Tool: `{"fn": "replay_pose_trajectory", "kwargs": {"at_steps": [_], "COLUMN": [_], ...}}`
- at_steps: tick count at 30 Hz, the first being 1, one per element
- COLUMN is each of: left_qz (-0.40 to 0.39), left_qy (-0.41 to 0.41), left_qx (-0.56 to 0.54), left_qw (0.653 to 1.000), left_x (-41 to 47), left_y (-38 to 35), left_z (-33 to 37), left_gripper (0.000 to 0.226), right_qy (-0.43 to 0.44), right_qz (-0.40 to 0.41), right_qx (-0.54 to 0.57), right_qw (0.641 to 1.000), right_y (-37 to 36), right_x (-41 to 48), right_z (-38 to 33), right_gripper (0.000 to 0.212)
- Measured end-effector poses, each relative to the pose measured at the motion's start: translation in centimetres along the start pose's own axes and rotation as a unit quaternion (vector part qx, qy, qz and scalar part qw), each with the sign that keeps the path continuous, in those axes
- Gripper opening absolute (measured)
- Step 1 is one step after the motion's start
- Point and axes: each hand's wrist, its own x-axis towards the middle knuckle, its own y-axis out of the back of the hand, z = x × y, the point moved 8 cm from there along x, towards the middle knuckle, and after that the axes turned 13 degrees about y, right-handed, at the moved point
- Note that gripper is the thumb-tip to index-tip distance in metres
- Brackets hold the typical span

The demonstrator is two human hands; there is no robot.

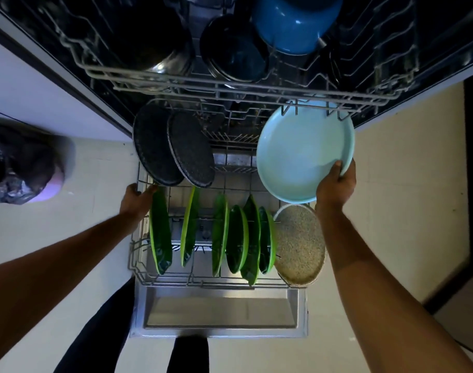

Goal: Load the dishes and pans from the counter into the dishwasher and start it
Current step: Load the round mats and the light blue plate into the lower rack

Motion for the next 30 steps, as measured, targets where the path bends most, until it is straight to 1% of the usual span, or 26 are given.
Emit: {"fn": "replay_pose_trajectory", "kwargs": {"at_steps": [3, 9, 13, 17, 21, 26, 30], "left_qz": [0.003, -0.006, -0.015, -0.021, -0.028, -0.04, -0.042], "left_qy": [0.005, 0.007, 0.005, 0.006, 0.006, 0.008, 0.005], "left_qx": [-0.013, -0.017, -0.019, -0.022, -0.027, -0.029, -0.034], "left_qw": [1.0, 1.0, 1.0, 1.0, 0.999, 0.999, 0.999], "left_x": [-0.2, -0.4, -0.5, -0.6, -0.9, -1.0, -1.1], "left_y": [0.0, 0.2, 0.3, 0.2, 0.3, 0.4, 0.4], "left_z": [0.2, 0.2, 0.2, 0.1, 0.2, 0.2, 0.2], "left_gripper": [0.079, 0.076, 0.074, 0.074, 0.074, 0.076, 0.075], "right_qy": [0.009, 0.009, 0.021, 0.036, 0.04, 0.05, 0.069], "right_qz": [-0.002, 0.018, 0.006, -0.011, -0.003, -0.028, -0.037], "right_qx": [-0.01, -0.008, -0.022, -0.036, -0.034, -0.034, -0.061], "right_qw": [1.0, 1.0, 1.0, 0.999, 0.999, 0.998, 0.995], "right_y": [-0.5, 1.0, 1.7, 0.7, 0.1, 0.3, 0.2], "right_x": [0.0, -0.2, -0.7, -0.8, -1.2, -1.8, -2.5], "right_z": [-0.6, -0.4, -0.5, -1.9, -3.2, -3.4, -3.9], "right_gripper": [0.035, 0.036, 0.036, 0.038, 0.039, 0.045, 0.05]}}
